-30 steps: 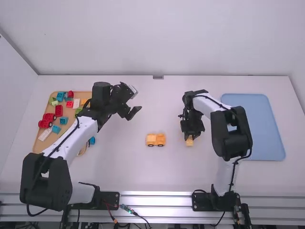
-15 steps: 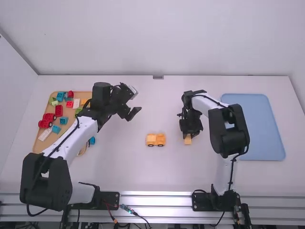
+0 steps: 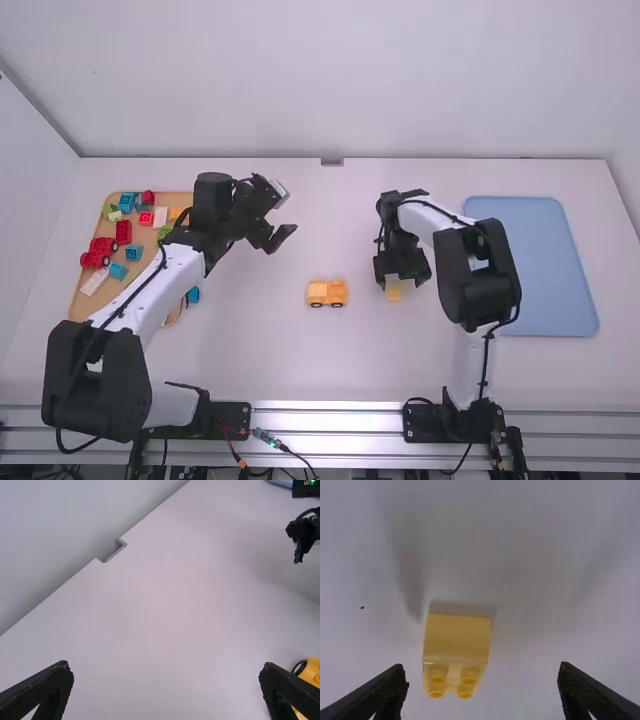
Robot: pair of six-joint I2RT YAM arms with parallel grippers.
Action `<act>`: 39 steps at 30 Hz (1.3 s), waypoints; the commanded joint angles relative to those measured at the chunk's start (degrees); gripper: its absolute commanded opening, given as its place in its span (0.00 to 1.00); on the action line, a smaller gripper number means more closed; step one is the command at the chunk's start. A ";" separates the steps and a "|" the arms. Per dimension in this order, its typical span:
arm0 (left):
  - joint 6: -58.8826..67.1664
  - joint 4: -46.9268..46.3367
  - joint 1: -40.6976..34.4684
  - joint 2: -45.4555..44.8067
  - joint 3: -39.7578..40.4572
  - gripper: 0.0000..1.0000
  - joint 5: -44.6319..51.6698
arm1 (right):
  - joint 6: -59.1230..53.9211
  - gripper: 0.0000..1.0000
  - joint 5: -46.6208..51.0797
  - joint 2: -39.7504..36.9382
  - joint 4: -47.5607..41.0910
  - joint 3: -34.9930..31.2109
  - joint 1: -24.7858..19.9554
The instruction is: Assemble lego blocks to make yellow taxi
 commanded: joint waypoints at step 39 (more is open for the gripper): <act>-2.05 -0.36 0.04 -0.98 -0.41 0.99 0.51 | 8.63 0.90 -1.90 -21.95 24.06 -27.82 -1.22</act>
